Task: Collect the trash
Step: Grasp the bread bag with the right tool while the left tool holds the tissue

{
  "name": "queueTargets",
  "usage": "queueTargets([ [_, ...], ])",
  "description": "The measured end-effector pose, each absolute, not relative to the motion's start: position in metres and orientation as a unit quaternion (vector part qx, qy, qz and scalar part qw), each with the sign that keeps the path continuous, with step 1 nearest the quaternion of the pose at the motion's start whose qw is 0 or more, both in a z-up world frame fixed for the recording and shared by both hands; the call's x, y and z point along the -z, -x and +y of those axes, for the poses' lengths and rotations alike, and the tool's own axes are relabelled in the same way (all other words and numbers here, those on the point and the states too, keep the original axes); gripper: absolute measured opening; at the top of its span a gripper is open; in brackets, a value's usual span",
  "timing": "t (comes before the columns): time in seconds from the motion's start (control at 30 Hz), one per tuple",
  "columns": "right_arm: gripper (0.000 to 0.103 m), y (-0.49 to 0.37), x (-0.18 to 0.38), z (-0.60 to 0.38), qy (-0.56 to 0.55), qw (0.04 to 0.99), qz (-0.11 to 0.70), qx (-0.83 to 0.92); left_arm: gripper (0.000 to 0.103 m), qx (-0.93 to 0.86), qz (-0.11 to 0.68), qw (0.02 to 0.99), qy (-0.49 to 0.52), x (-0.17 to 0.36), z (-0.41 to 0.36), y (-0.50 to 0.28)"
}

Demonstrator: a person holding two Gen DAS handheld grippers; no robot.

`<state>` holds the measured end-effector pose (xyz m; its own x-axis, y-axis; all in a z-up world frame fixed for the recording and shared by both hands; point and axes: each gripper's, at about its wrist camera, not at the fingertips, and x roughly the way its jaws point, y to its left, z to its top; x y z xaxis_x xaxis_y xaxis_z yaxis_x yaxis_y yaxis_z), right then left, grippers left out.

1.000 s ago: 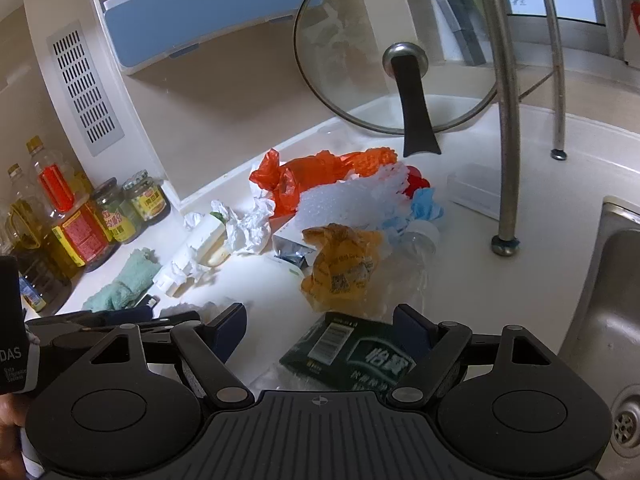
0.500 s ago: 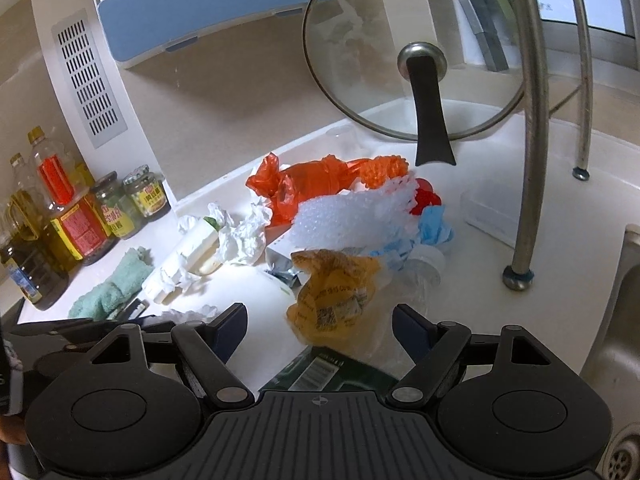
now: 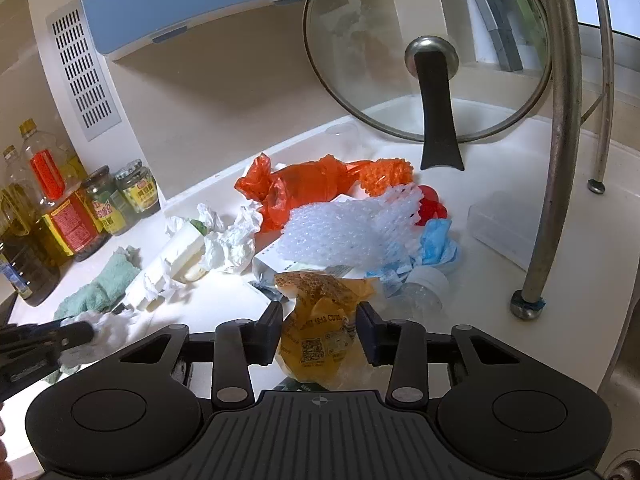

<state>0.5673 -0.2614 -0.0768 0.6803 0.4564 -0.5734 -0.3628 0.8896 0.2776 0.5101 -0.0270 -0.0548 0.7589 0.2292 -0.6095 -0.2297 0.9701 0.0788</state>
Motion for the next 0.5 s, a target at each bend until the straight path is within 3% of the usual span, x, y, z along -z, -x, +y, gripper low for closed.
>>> queueTargets([
  [0.13,0.027,-0.567,0.076,-0.266,-0.074,0.915,0.328,-0.224,0.013,-0.141,0.324,0.935,0.007,0.051,-0.025,-0.495],
  [0.5,0.024,-0.543,0.055,-0.285,-0.089,0.918,0.296,-0.248,0.013,-0.171,0.319,0.932,0.017,0.044,-0.029,-0.447],
])
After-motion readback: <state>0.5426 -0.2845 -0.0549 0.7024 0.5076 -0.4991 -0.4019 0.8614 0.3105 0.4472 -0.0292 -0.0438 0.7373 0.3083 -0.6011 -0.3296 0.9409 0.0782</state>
